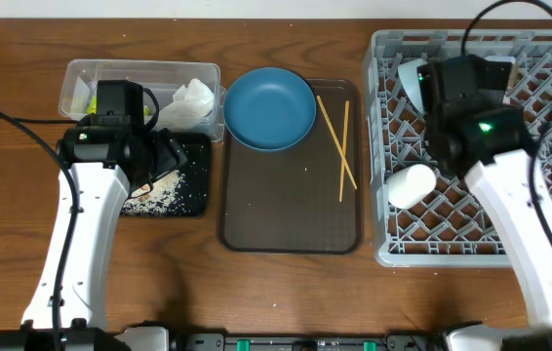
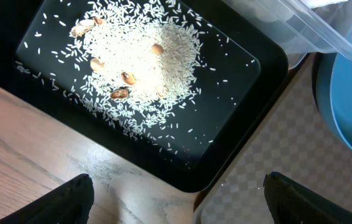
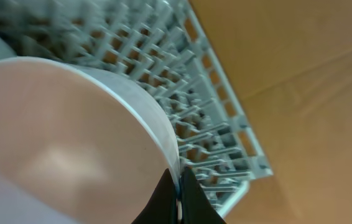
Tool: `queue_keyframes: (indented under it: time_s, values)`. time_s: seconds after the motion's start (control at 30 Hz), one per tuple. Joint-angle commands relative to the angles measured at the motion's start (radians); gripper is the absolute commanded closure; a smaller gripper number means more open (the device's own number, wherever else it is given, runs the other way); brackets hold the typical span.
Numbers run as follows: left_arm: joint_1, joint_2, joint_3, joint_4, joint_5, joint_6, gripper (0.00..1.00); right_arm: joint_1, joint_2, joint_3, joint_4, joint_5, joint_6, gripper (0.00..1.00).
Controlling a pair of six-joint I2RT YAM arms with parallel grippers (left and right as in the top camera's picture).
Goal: Sort waste into correct bins and load items into the dishwasher rack
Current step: 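Carry the pink bowl into the dish rack and release it, then move the right gripper to the edge of the blue plate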
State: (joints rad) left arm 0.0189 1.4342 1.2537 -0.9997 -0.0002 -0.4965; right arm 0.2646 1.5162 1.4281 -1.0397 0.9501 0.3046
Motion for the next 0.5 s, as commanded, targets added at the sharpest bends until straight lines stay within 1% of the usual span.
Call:
queue_keyframes:
  time_s: [0.0,0.1,0.23,0.47]
  values:
    - [0.004,-0.01,0.02,-0.006,-0.012,0.006,0.1,-0.01,0.064,-0.007,-0.005,0.164,-0.07,0.99]
    - [0.004,-0.01,0.02,-0.006,-0.012,0.006,0.1,0.001,0.138,-0.007,-0.011,0.244,-0.143,0.99]
    - [0.004,-0.01,0.02,-0.006,-0.012,0.006,0.1,0.023,0.222,-0.007,-0.04,0.337,-0.157,0.99]
    - [0.004,-0.01,0.02,-0.005,-0.012,0.006,0.1,0.052,0.334,-0.008,-0.066,0.306,-0.156,0.99]
